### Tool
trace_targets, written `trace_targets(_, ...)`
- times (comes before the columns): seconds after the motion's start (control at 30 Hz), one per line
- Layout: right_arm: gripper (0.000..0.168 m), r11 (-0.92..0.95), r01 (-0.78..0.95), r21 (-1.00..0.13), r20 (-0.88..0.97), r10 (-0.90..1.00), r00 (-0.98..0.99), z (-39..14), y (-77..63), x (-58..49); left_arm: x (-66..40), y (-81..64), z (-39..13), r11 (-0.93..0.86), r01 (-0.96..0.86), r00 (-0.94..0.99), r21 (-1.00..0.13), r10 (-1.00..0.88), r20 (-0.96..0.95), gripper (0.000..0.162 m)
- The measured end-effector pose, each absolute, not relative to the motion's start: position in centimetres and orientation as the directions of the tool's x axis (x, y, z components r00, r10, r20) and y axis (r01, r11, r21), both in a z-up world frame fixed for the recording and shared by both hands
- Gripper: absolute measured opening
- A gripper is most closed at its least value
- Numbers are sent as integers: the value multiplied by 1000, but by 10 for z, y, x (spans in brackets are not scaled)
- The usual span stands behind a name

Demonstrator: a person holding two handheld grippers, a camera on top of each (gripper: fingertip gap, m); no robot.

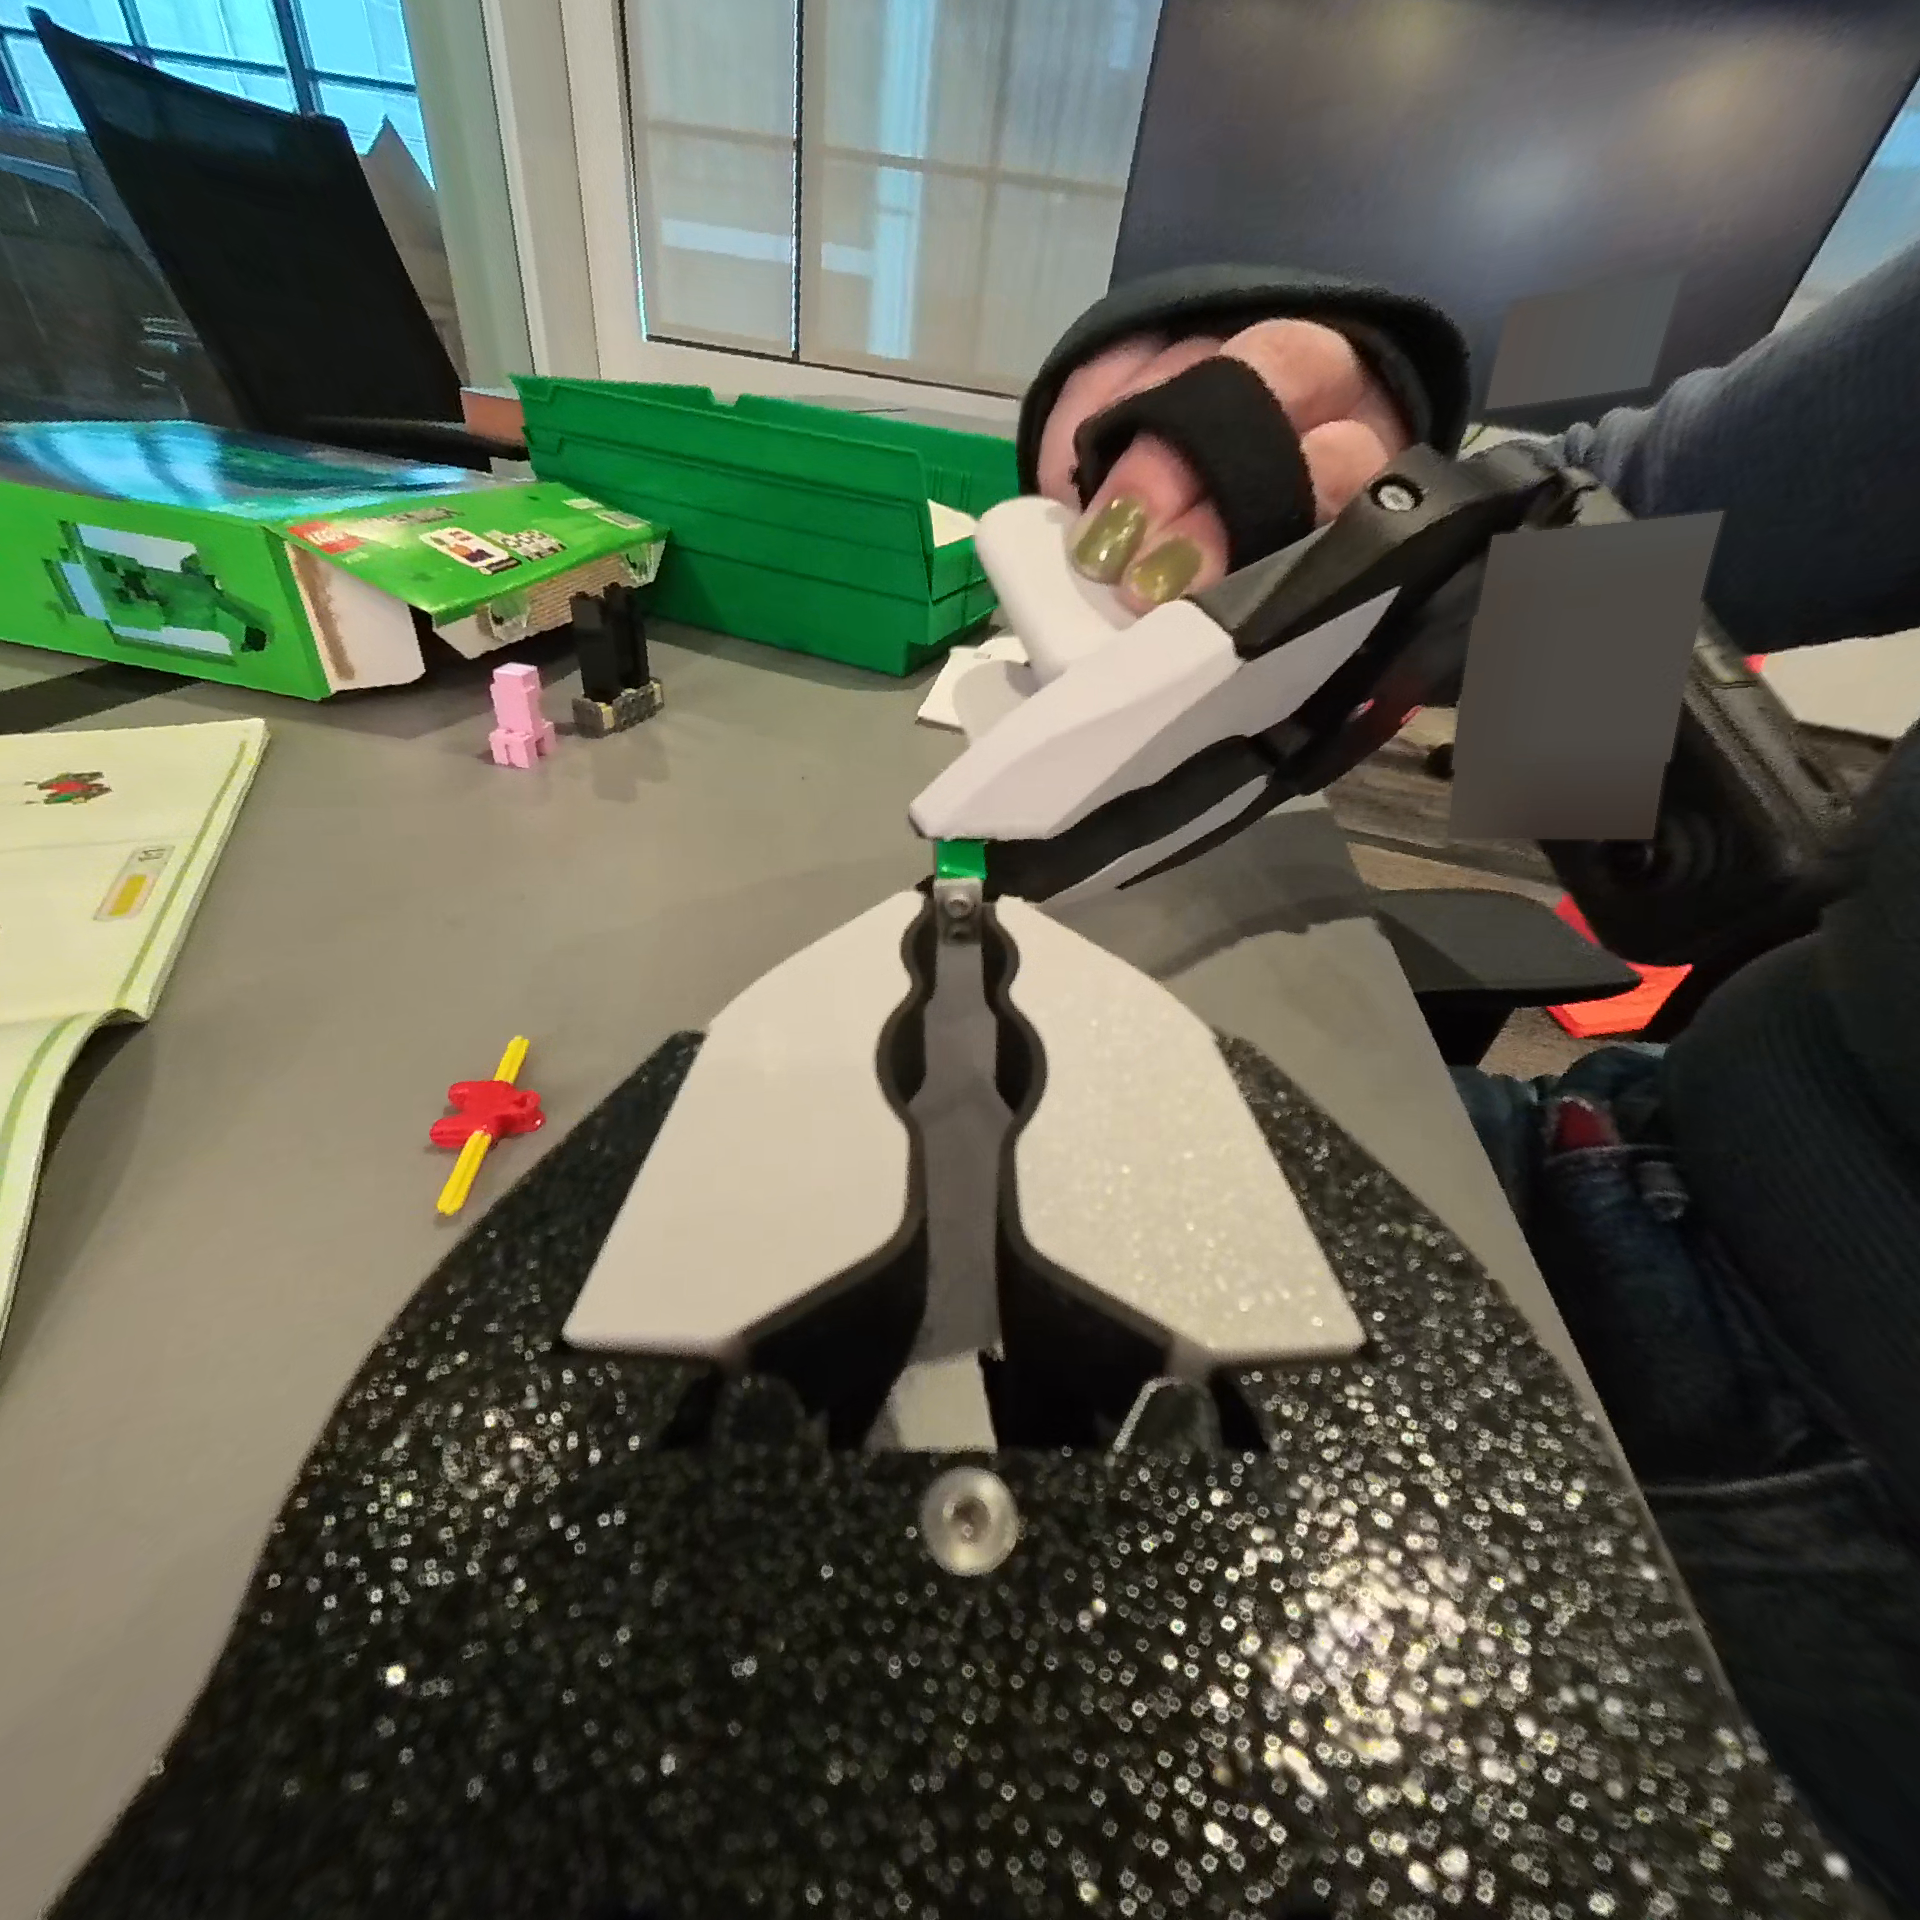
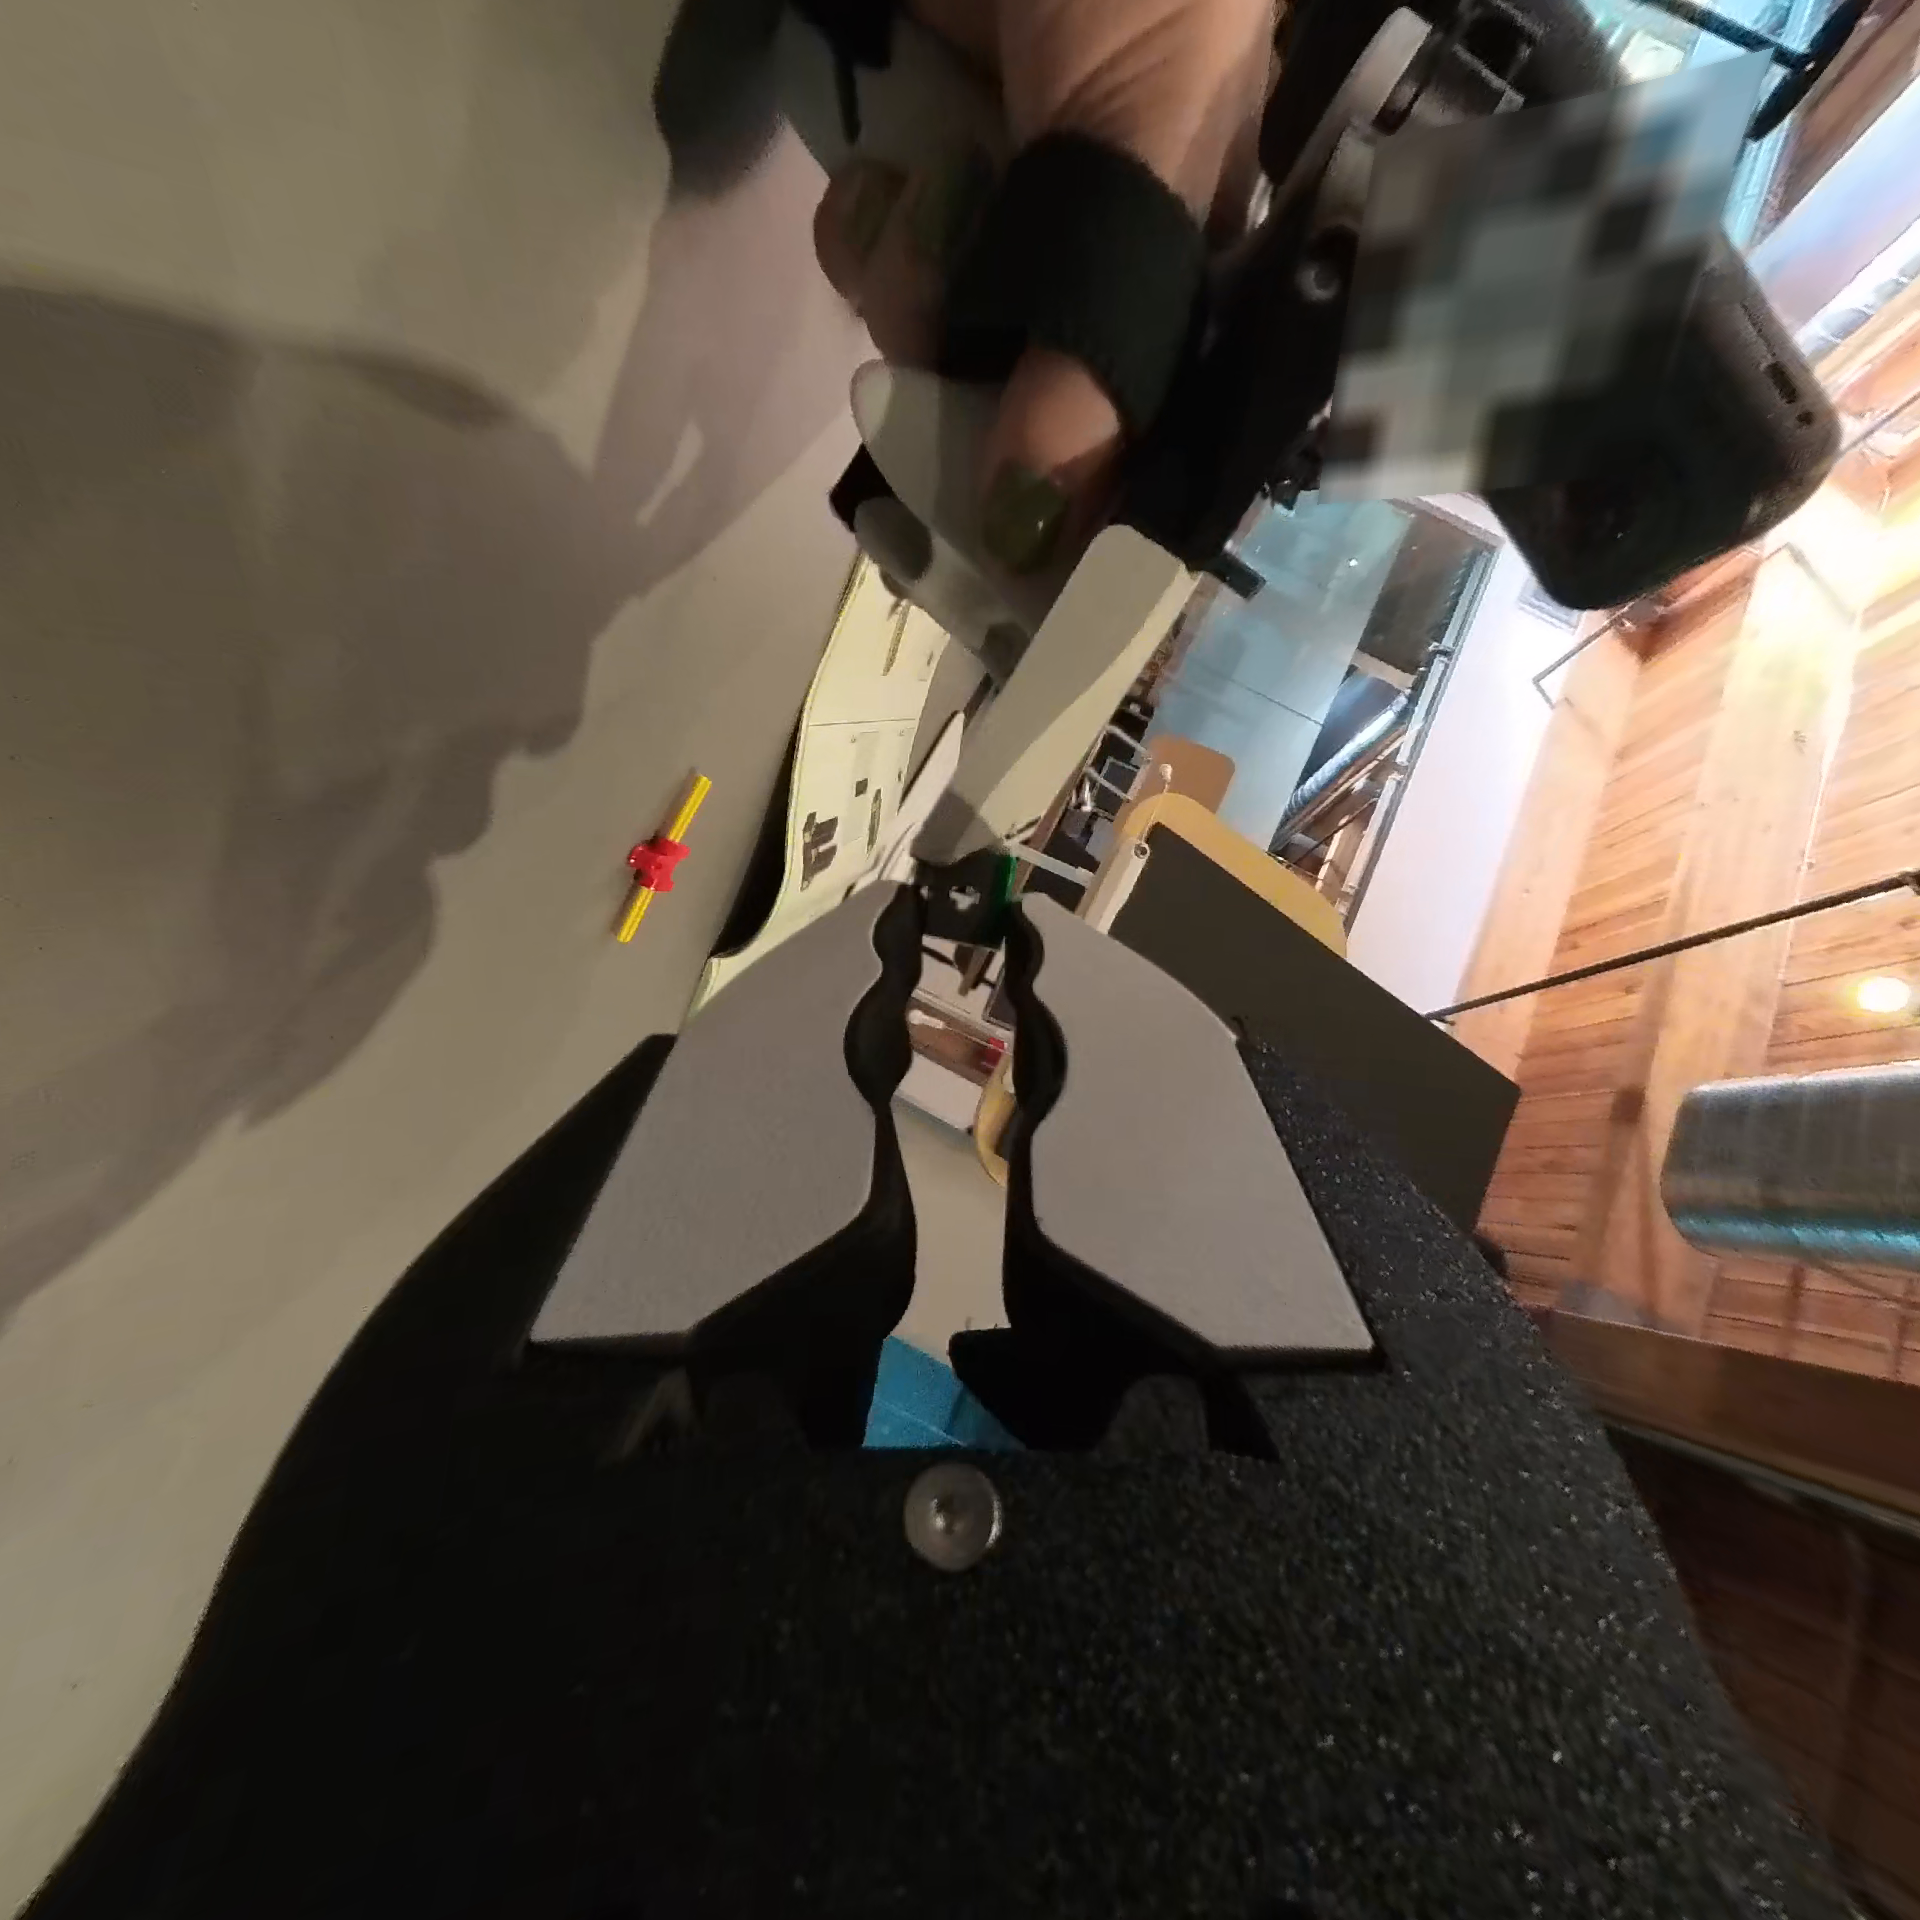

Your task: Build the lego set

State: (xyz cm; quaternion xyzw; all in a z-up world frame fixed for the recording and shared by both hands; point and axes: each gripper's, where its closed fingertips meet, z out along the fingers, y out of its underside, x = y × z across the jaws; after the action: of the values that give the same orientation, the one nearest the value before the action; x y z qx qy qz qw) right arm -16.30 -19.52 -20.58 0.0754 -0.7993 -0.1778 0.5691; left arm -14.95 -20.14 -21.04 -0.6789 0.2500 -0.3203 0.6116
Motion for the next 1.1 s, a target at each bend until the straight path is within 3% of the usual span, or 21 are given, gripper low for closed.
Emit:
trace_targets(0.13, 15, 941, 99, 324, 890, -267, -369, -206, -195, -163, -149, -201, -210, -145, 86, 650, -986, -741, 166, 8)
trace_targets(0.43, 15, 973, 197, -121, 843, 205, -498, -219, -196, -161, -154, -199, -205, -146, 141, 654, -979, -729, 203, 16)
trace_targets(0.7, 15, 789, 411, -456, 563, 613, -554, -250, -184, -155, -156, -198, -226, -151, -93, 732, -984, -681, 35, 25)
trace_targets(0.87, 15, 619, 560, -551, 341, 779, -525, -276, -182, -149, -151, -197, -249, -246, -230, 741, -942, -672, -6, 15)
trace_targets(1.1, 15, 429, 730, -532, 130, 893, -431, -293, -175, -143, -146, -192, -278, -413, -346, 751, -842, -660, 15, 6)
